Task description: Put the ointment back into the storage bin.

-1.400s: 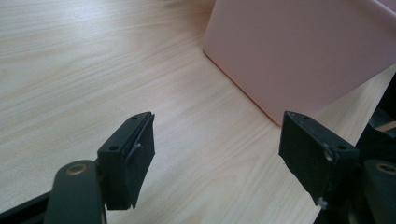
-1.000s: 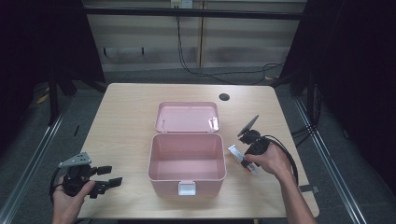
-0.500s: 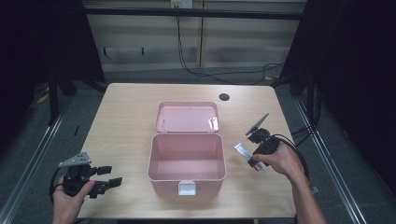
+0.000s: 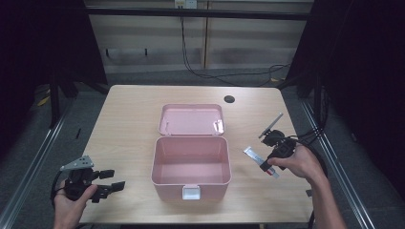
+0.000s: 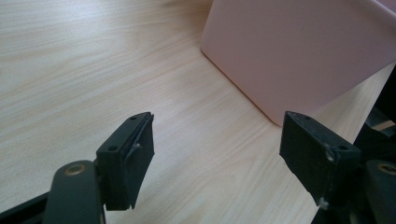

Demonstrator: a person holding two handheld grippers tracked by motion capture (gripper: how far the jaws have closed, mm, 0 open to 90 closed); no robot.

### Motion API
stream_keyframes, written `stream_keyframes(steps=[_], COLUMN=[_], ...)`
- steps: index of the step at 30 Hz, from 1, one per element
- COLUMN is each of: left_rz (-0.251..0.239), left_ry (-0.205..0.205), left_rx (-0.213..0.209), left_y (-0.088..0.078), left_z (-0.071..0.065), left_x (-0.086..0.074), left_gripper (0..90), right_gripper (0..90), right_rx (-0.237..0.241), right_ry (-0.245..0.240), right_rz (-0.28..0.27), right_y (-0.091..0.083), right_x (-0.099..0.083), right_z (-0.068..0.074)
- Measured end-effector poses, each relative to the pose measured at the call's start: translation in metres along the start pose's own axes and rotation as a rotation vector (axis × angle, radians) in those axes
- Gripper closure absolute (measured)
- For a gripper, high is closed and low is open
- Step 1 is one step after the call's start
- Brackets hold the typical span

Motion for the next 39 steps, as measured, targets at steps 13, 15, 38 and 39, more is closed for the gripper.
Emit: stream_keyframes(steps=[13,15,38,39], left_rz=[-0.003,-0.003,0.002,0.004], left_ry=[-0.001,-0.001,-0.002,0.0], left_rx=[-0.001,-0.001,-0.005,-0.002], left_y=[0.0,0.0,0.001,0.001], left_z=[0.0,0.0,0.0,0.0], left_x=[0.0,0.0,0.0,0.0], left_gripper=[26.0,26.0,25.8,25.9], right_gripper=[71.4,71.4,71.4,71.4], right_rx=[0.016,0.013,0.031,0.033], right_ry=[-0.084,-0.095,-0.231,-0.238], right_rz=[0.016,0.013,0.014,0.013], right_y=[-0.016,-0.019,-0.054,-0.056], right_x=[0.002,0.003,0.021,0.022], right_z=[0.007,0.007,0.027,0.028])
Point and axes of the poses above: each handheld gripper's, and its own axes: y roughly forward along the jaws, x roughly out of its top, z roughly to its left, the point moved 2 cm from there along y, roughly forward along the jaws, and after that the axes turned 15 degrees about -z, right-handed, at the moved point
